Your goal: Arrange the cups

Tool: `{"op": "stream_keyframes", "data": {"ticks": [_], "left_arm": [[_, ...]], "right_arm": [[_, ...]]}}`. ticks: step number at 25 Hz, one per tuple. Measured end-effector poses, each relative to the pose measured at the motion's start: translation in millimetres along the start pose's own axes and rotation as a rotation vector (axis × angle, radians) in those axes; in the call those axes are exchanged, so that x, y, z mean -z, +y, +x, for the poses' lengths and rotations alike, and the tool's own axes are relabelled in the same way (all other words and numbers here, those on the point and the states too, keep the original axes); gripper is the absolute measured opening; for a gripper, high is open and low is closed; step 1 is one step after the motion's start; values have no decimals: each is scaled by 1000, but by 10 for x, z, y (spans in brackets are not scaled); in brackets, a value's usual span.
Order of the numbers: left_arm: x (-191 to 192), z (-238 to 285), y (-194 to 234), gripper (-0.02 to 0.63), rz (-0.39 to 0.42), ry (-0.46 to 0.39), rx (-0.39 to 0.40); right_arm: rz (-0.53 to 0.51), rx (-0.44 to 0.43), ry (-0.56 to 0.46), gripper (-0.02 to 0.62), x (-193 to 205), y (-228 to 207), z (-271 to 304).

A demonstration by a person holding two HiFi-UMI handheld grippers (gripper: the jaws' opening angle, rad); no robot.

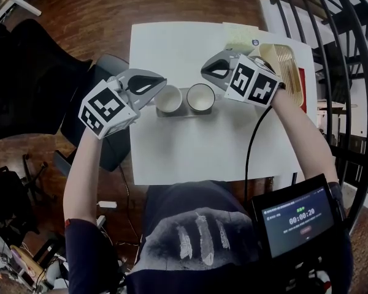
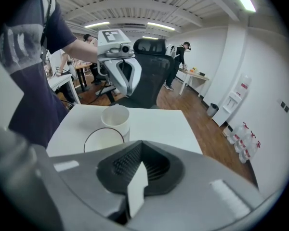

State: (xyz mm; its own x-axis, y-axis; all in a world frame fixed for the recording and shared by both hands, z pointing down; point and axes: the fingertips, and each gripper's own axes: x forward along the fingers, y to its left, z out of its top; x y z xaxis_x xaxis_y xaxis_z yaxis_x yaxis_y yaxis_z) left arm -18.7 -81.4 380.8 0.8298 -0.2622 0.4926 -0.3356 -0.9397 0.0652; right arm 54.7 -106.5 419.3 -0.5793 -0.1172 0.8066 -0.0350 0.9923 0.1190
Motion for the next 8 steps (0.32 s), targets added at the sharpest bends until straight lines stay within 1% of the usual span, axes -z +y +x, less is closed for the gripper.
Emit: {"op": "stream_keyframes", "data": {"ticks": [8], "left_arm": [[13,-9,-25,14,1,-4,0]], "right_arm": [[-4,26,-11,5,-43,-95,1]]}}
